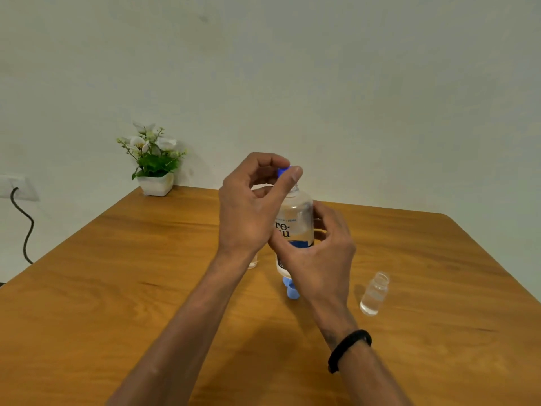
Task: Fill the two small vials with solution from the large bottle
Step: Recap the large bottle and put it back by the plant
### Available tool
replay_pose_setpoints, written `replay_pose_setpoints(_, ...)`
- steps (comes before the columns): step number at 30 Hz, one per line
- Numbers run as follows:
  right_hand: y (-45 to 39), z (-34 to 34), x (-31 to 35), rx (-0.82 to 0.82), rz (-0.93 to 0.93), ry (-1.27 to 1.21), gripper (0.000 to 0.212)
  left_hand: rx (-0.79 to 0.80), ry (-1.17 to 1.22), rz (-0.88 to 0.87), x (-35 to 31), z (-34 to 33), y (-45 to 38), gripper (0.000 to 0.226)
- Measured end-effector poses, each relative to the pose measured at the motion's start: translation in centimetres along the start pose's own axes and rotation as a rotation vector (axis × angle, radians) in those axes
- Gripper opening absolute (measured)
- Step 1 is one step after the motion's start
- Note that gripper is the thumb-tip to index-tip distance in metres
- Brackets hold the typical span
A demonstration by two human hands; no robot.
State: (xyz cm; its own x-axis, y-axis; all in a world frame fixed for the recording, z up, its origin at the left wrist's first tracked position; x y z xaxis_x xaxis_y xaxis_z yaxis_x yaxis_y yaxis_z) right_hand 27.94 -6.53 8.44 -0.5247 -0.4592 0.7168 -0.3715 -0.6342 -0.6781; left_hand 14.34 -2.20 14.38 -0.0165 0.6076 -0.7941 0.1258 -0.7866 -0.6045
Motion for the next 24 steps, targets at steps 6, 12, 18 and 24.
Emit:
replay_pose_setpoints(6,0.0,-0.1,-0.2,0.021,0.005,-0.005,0.062,0.065,-0.053,-0.026,0.5,0.5,0.7,0.015)
replay_pose_setpoints(12,0.0,0.1,0.2,0.021,0.009,-0.017,0.063,0.200,0.142,0.048,0.9,0.4,1.0,0.017)
replay_pose_setpoints(18,-0.3,0.5,0.3,0.026,-0.036,-0.105,0.059,0.367,0.037,0.029,-0.2,-0.7,2.4,0.065)
replay_pose_setpoints(24,-0.3,0.5,0.3,0.011,0.002,-0.085,0.052,0.428,0.041,0.046,0.3,-1.1,2.4,0.079)
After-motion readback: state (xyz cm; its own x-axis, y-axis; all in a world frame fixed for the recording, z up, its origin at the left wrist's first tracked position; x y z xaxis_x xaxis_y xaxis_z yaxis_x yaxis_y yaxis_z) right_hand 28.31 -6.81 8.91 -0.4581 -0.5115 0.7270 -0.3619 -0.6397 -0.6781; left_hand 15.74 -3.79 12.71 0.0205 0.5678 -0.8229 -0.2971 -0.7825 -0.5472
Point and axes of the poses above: each hand's wrist, its own y-axis away from the middle knuckle, its own z-axis out of the back of the hand, x = y × z, the point moved 6 cm from there along -y, towards the middle knuckle, and after that the axes turned 1 degree about -y, right-handed, at the moved point
